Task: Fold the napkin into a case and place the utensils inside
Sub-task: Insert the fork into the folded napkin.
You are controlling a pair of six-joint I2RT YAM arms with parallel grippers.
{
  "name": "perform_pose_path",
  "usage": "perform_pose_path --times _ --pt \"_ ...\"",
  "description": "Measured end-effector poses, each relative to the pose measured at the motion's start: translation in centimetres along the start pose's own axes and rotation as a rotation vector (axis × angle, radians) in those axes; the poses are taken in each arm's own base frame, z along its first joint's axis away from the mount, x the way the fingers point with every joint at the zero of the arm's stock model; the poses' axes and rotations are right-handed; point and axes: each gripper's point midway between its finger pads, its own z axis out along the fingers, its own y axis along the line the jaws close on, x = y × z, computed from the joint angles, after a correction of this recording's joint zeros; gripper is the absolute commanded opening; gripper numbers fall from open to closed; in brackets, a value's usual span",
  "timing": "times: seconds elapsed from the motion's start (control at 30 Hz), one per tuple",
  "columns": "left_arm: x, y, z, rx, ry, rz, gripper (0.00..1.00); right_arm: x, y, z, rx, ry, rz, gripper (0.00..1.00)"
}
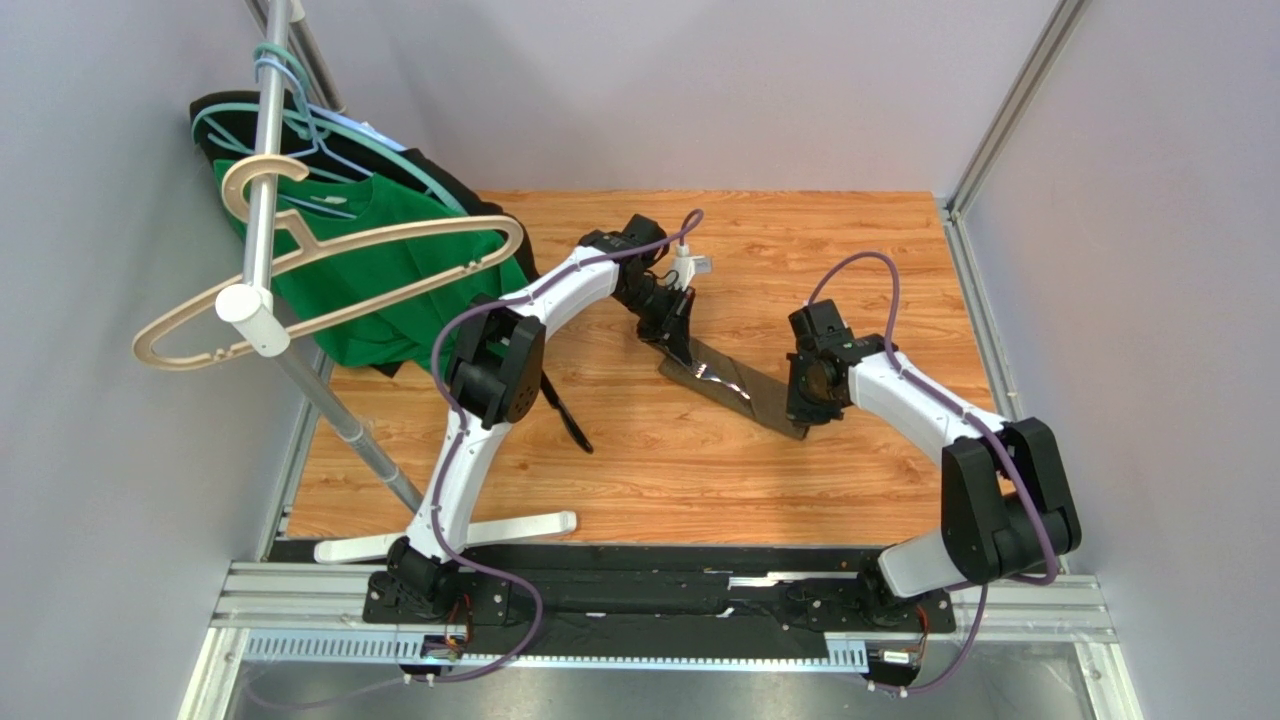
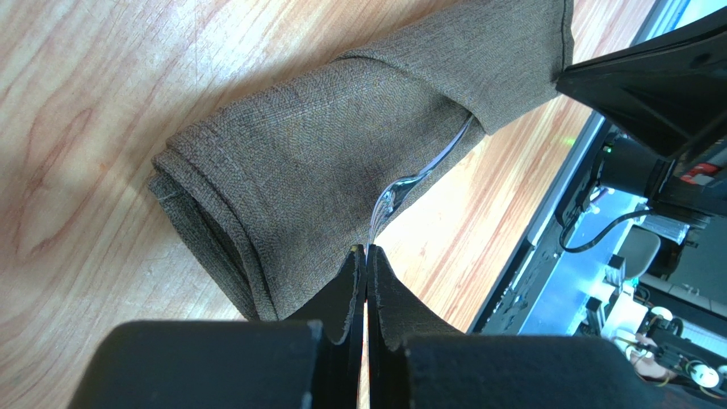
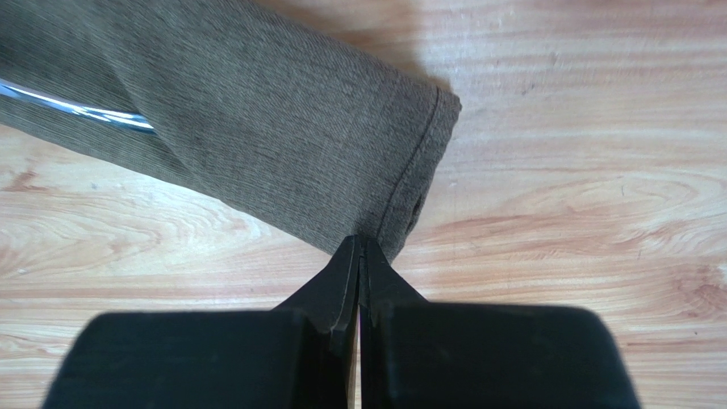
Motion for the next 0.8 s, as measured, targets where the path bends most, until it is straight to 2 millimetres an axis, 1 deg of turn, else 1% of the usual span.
perform_pose_path --times 0.13,0.3,0.47,0.8 --pt "0.0 0.0 0.0 0.001 0.000 0.000 0.00 0.8 -0.2 0.6 0.003 0.019 -0.001 0.00" --pt "0.0 -0.1 0.0 0.005 0.000 0.000 0.00 1.4 -0.2 2.6 0.019 0.063 -0.003 0.00" --pt "0.0 -0.1 0.1 0.004 0.004 0.007 0.00 1.2 0.0 2.6 0.011 0.062 -0.001 0.00" --pt "-0.2 0.3 1.9 0.043 0.028 0.018 0.00 1.3 0.1 2.6 0.005 0.067 -0.001 0.00"
